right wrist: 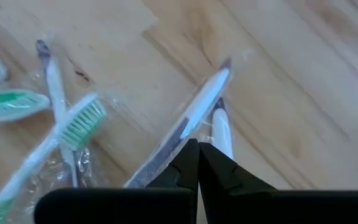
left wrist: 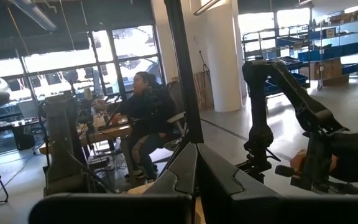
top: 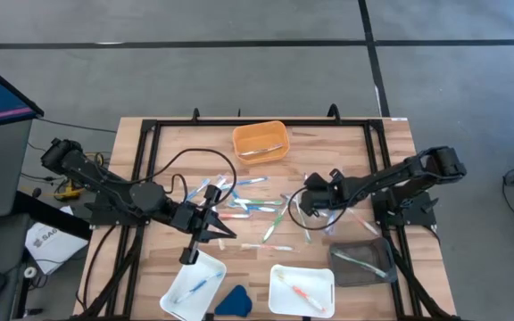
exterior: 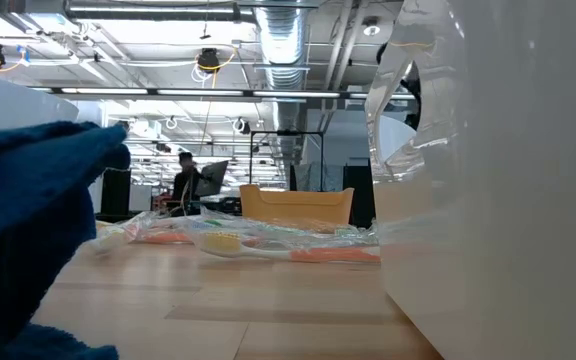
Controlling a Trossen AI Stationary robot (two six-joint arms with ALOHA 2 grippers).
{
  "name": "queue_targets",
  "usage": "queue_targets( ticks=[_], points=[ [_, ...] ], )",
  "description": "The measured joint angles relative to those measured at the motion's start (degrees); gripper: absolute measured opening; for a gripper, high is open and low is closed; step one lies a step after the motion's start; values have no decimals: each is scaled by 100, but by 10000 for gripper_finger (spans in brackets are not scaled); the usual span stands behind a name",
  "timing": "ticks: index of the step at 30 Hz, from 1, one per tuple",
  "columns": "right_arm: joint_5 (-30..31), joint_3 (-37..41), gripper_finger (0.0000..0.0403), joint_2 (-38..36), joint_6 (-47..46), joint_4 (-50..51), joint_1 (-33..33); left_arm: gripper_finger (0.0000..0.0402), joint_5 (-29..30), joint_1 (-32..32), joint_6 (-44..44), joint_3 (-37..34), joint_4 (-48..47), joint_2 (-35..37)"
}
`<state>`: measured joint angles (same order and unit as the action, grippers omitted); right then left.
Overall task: Pick & Place Toothbrushes
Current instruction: Put the purple toothbrush into the yellow bin
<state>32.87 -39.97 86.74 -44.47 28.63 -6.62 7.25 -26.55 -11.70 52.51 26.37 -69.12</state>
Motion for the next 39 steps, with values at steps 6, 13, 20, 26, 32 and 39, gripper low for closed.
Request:
queue_targets(
  ticks=[6,13,20,26,32,39],
  points=[
    [-83,0,0,-239,-21,-55,-11,5,0,0,0,0,1,0],
    [-495,-4,0,-591,-84,-210,-148,5,0,0,0,0,2,0],
    [-628,-4,0,-616,405,-230,-227,5,0,0,0,0,2,0],
    [-616,-4,0,-616,1018,-238,-225,5,0,0,-2,0,4,0],
    [-619,-4,0,-616,1042,-349,-151,5,0,0,-2,0,7,0],
    [-1301,-4,2,-614,714,-306,69,5,0,0,-2,0,7,0]
  ],
)
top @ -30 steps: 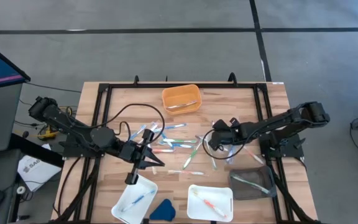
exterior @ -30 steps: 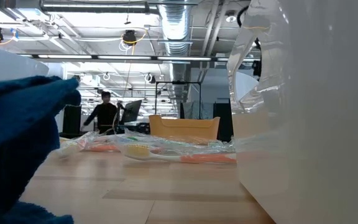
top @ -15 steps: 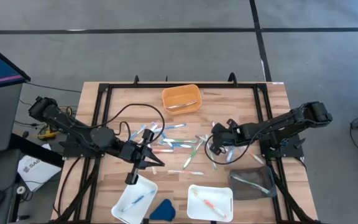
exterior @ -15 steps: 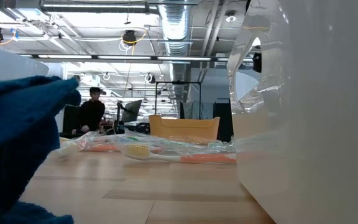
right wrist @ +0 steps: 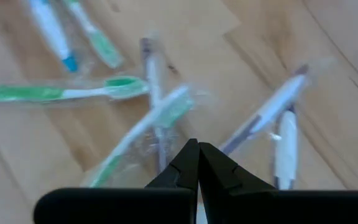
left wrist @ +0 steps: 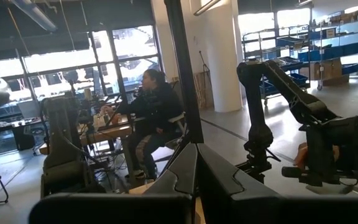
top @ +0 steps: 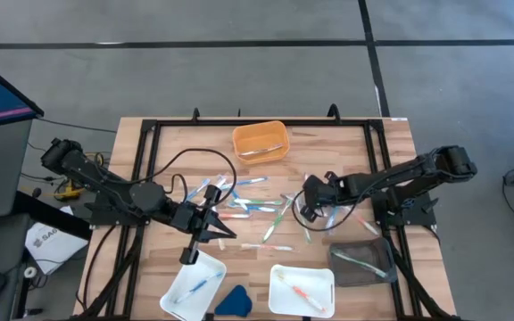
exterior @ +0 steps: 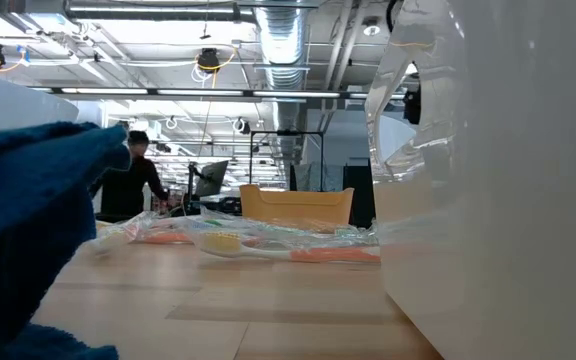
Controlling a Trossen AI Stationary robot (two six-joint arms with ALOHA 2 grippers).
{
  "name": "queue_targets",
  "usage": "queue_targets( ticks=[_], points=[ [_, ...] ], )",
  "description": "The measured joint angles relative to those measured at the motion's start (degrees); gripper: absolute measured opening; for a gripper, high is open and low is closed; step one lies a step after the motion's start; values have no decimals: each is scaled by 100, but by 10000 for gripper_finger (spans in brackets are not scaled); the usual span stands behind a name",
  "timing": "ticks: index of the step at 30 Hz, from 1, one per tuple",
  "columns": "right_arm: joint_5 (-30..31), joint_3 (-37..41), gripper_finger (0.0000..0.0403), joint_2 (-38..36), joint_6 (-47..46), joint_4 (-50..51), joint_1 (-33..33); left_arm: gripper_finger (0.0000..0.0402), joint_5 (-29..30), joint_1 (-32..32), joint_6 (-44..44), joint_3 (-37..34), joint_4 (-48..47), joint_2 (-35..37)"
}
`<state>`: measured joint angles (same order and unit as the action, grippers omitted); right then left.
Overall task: Pick & Place Toothbrushes
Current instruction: Put the purple toothbrush into the yellow bin
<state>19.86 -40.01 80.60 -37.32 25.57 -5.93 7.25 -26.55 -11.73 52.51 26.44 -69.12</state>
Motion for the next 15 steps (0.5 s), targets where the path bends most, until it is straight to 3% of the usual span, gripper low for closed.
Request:
queue_targets(
  ticks=[15],
  points=[
    [-77,0,144,0,-225,227,183,5,0,167,0,0,-3,0]
  ],
)
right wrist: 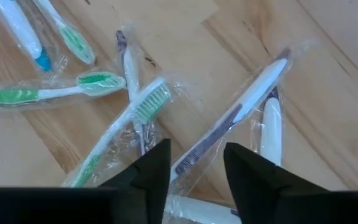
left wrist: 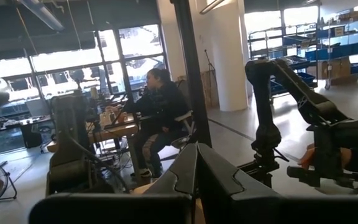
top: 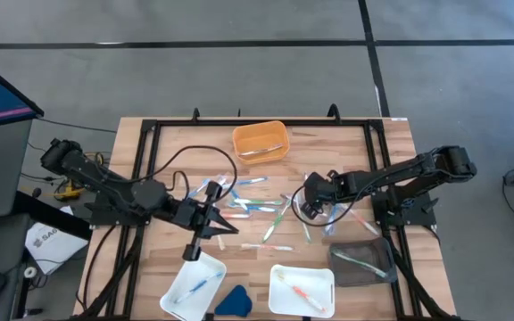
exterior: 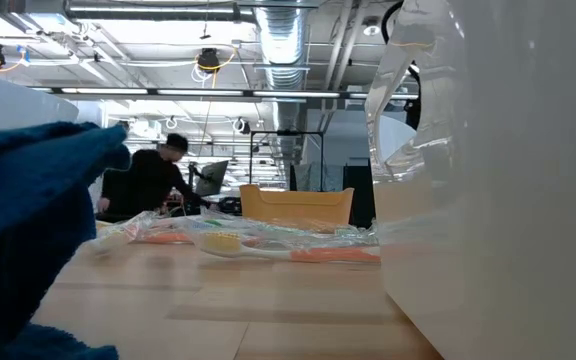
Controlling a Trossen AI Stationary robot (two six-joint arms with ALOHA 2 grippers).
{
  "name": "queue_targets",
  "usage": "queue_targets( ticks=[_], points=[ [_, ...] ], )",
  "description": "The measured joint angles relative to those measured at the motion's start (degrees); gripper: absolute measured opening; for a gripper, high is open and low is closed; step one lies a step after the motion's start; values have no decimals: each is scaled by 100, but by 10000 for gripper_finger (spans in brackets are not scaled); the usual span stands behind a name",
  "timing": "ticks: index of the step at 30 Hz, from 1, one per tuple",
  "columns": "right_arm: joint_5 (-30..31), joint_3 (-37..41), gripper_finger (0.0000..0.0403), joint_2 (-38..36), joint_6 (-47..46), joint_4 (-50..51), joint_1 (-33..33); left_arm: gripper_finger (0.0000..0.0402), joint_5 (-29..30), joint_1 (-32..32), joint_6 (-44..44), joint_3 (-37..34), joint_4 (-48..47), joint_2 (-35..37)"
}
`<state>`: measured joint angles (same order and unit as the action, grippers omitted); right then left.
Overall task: Pick & Place Toothbrushes
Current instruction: Put the purple toothbrush into the yellow bin
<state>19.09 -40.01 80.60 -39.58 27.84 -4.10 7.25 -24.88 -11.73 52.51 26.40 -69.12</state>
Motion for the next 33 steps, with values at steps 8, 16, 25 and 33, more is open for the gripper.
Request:
queue_targets(
  ticks=[8,16,25,33],
  points=[
    [32,-4,176,83,-102,-28,0,5,0,10,15,0,-37,0],
    [42,-2,164,129,-102,-67,0,5,0,10,17,0,-45,0],
    [68,-2,138,127,-358,-130,-152,5,0,10,18,0,-45,0],
    [196,-2,130,127,-324,-129,-110,5,0,10,20,0,-45,0]
  ],
)
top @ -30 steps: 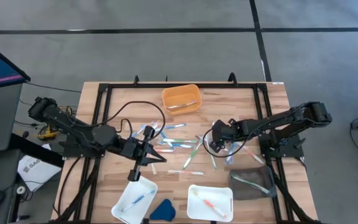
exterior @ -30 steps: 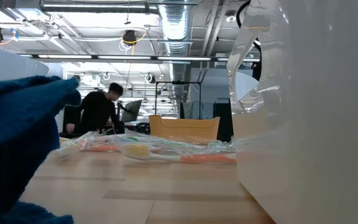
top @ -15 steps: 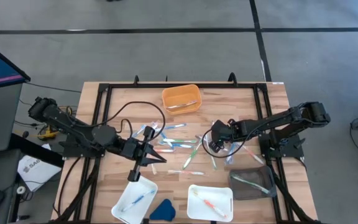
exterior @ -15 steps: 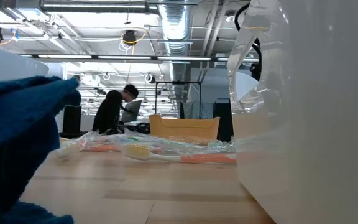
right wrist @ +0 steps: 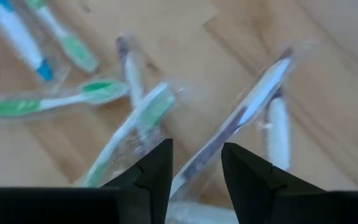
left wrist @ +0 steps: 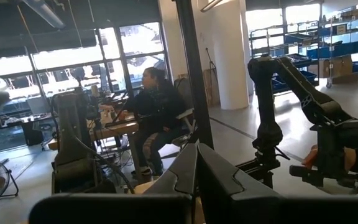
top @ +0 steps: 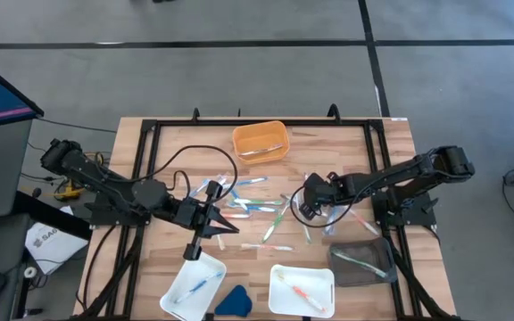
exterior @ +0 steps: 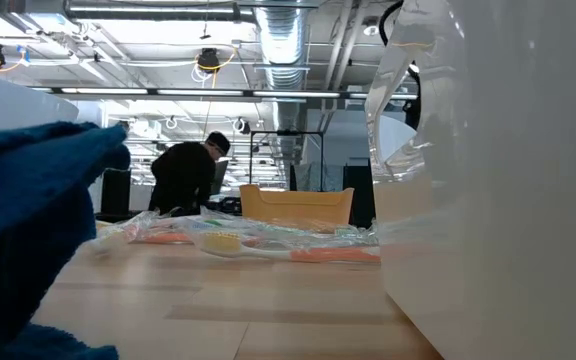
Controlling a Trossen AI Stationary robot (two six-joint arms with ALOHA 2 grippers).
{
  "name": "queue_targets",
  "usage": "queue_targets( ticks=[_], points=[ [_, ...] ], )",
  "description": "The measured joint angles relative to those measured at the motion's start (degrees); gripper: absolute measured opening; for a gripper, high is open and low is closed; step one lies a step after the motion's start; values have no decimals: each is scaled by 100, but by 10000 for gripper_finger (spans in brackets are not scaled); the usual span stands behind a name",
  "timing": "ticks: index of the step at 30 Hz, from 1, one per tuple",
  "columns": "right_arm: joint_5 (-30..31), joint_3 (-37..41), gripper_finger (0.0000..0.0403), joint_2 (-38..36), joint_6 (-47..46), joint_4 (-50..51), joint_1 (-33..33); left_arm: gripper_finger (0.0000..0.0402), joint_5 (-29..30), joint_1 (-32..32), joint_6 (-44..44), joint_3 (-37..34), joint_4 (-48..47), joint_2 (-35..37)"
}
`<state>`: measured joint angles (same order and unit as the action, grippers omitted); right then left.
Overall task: Pick & Place Toothbrushes
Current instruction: Put the purple toothbrush into the yellow bin
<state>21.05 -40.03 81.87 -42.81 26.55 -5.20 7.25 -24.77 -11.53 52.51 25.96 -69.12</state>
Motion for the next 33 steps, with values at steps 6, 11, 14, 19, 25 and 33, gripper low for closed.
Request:
queue_targets(
  ticks=[6,11,14,19,25,33],
  points=[
    [38,0,140,0,79,4,208,5,0,0,0,0,0,0],
    [22,90,148,-4,-123,-26,149,5,0,0,0,0,-2,0],
    [18,140,151,-4,-165,-23,-25,5,0,0,0,0,-4,0],
    [24,144,151,-4,-167,-86,24,5,0,-2,2,0,0,0],
    [20,144,146,-4,55,-179,282,5,-2,-2,11,0,0,0],
    [22,146,152,-4,-226,-179,-107,5,-2,-2,22,0,-10,0]
  ],
)
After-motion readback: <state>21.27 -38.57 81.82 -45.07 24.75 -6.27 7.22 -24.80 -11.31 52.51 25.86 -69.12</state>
